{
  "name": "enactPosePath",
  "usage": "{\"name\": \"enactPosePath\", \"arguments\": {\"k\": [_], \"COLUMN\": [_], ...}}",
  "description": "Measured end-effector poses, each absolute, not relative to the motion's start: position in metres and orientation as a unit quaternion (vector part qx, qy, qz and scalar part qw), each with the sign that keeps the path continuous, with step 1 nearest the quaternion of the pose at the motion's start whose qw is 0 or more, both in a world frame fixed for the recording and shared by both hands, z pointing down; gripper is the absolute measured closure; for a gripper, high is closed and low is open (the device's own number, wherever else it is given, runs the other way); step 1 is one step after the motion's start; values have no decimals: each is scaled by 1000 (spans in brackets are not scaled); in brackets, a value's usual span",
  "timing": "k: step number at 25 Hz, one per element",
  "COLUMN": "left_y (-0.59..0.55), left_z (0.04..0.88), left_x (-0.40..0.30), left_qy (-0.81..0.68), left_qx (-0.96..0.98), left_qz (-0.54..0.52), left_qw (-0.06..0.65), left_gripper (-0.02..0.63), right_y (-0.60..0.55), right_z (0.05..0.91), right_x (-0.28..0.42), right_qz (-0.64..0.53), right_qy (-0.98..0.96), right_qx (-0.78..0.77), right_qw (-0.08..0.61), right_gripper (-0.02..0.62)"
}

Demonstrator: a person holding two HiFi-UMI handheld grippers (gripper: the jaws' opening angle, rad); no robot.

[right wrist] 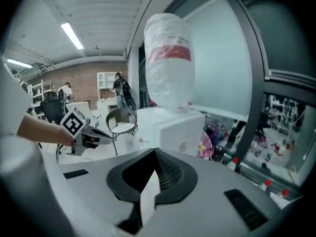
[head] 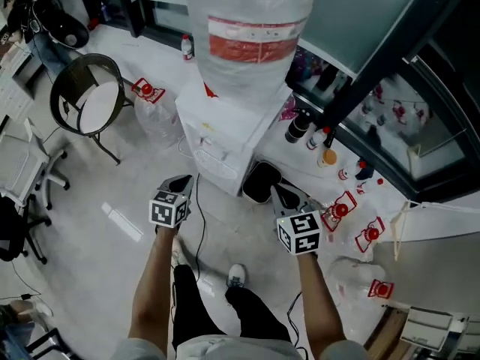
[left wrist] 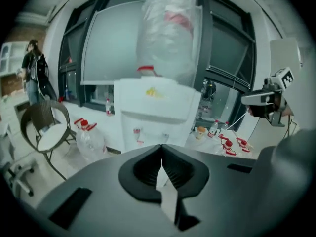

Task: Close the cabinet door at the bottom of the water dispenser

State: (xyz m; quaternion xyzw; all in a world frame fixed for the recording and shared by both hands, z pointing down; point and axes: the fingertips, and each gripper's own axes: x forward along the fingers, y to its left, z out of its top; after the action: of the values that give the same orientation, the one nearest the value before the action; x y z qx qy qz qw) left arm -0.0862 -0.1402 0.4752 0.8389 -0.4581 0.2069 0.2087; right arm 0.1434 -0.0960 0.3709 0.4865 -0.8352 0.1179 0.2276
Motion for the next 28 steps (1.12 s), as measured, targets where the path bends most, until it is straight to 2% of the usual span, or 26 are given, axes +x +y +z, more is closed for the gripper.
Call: {"name": "enactPosePath", "arguments": {"k": [7,15,21,28], "left_y": [-115,-79,-48,-28], "left_z": [290,126,61,29], "left_x": [-86,-96,-83,-68], "left_qy": [-457,-489,-485,-468], "left_qx": [868,867,867,865], "left_qz": [156,96,78,93], "left_qw": [117,-20,-85,-152], "left_gripper": [584,584,584,584], "right_y": [-100,-84,-62,-48], "right_z": [227,120,70,40], "right_x": [143,125,111,100], "right_qz": [23,-68,-114,-144], "right_qy": [-849,-856,-864,-869], "right_qx": [483,476,462,449], "right_qw": [212,189,167,150], "right_gripper": [571,571,571,571]}}
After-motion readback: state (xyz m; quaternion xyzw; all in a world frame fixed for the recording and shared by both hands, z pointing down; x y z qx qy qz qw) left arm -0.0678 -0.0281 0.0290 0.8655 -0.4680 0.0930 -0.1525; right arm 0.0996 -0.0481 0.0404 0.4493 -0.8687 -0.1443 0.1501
